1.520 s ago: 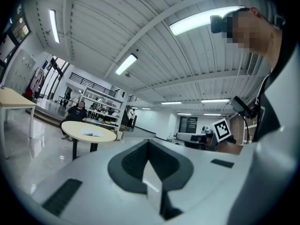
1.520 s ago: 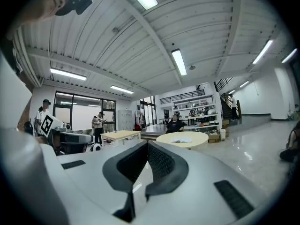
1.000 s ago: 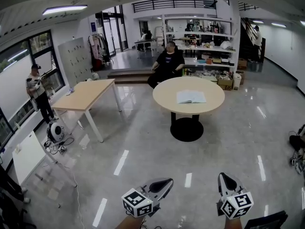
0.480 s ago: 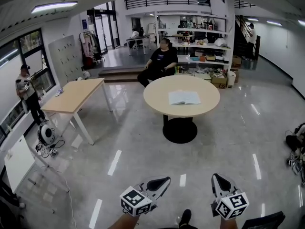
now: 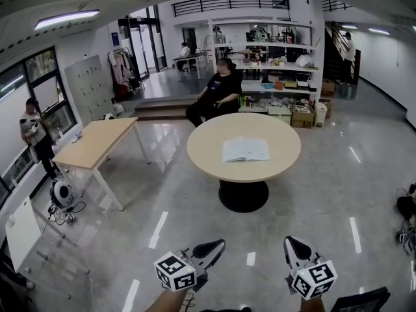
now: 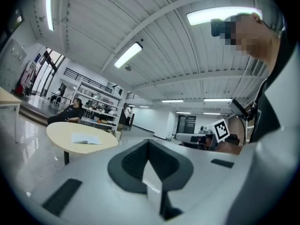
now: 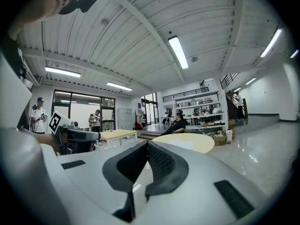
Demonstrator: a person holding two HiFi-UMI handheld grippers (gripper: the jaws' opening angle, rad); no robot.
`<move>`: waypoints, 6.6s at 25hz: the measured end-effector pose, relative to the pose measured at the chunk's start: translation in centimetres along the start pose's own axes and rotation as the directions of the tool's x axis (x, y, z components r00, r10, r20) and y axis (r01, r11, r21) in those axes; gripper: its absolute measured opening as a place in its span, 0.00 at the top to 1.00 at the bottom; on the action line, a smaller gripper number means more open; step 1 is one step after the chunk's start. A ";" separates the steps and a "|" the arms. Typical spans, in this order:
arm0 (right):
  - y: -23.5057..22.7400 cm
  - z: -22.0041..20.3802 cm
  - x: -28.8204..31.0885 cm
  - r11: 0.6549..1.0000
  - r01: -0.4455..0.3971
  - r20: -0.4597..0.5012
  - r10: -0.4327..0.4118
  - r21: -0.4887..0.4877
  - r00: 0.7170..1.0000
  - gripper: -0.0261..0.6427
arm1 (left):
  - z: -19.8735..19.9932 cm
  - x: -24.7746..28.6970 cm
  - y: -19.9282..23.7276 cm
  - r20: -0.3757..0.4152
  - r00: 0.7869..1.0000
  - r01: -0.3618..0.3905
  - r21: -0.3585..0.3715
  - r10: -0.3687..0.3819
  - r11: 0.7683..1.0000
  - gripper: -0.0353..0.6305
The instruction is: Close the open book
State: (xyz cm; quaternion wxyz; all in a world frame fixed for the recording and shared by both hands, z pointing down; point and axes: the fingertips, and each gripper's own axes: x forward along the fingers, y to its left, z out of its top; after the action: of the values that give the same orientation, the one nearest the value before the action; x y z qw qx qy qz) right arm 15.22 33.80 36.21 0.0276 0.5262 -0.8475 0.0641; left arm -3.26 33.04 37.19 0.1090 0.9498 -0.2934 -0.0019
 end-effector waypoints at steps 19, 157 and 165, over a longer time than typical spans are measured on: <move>-9.9 3.6 23.6 1.000 0.022 0.011 -0.022 0.013 1.000 0.96 | 4.9 13.8 20.7 -0.035 0.998 0.057 0.085 -0.054 0.995 0.96; -17.5 -15.5 68.5 0.826 -0.432 -0.482 0.230 -0.362 0.845 0.96 | -9.3 38.9 64.7 -0.474 0.879 -0.232 -0.321 0.056 0.918 0.97; -21.1 -12.7 65.4 0.906 -0.251 -0.377 0.113 -0.341 0.919 0.96 | -6.2 42.8 62.9 -0.428 0.904 -0.146 -0.309 0.000 0.940 0.97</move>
State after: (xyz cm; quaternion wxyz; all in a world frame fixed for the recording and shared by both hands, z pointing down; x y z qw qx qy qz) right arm 4.74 -31.81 57.93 0.2733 0.4080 -0.8711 -0.0083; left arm -2.46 -40.15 58.89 0.3291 0.8834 -0.2941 0.1578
